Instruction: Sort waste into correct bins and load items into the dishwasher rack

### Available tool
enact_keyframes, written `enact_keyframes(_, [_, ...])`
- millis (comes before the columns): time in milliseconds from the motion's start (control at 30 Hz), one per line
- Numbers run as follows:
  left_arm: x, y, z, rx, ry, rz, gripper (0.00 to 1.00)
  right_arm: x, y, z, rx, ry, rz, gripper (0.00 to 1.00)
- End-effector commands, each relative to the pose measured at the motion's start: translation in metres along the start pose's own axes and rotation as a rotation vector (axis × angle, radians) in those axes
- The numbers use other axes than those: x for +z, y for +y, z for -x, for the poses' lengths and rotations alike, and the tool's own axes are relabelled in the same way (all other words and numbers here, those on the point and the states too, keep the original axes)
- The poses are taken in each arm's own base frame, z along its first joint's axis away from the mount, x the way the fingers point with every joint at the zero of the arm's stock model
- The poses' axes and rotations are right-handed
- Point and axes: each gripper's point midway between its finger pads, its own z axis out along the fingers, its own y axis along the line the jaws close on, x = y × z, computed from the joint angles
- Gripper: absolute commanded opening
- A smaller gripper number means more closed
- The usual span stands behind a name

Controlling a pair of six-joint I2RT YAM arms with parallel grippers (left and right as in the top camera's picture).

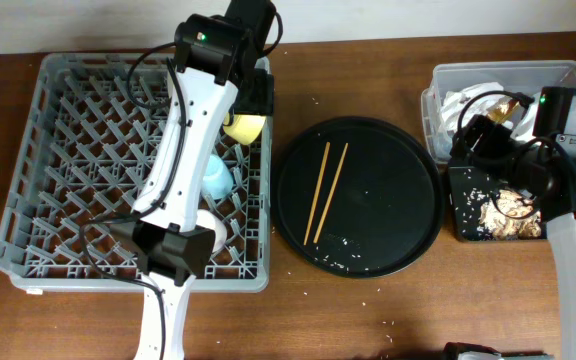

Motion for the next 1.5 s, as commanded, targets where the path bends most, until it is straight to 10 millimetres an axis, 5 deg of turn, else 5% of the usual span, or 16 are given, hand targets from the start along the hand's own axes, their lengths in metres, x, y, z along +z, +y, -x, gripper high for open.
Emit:
enact_keyframes(0, [-0.011, -0.021, 0.001, 0.153, -0.014, -0.147, 0.94, 0.000, -0.002, 0.003, -0.002, -0.008, -0.009, 0.98])
enact_keyframes(400, [-0.012, -0.021, 0.014, 0.181, -0.072, -0.139, 0.99, 0.000, 0.008, -0.002, -0.013, 0.020, 0.048, 0.99])
enact_keyframes(567, [-0.014, -0.009, 0.021, 0.156, -0.092, -0.128, 0.99, 0.003, 0.055, -0.023, -0.200, 0.059, 0.163, 0.99])
enact_keyframes(767, [-0.031, 0.026, 0.027, 0.090, -0.131, -0.110, 0.99, 0.045, 0.115, -0.068, -0.315, 0.195, 0.231, 0.94])
enact_keyframes(1033, [-0.030, 0.030, 0.027, 0.083, -0.127, -0.106, 0.99, 0.109, 0.121, -0.104, -0.302, 0.361, 0.165, 0.82])
enact_keyframes(1467, [-0.030, 0.029, 0.027, 0.084, -0.126, -0.106, 0.99, 0.130, 0.134, -0.115, -0.292, 0.260, 0.017, 0.76])
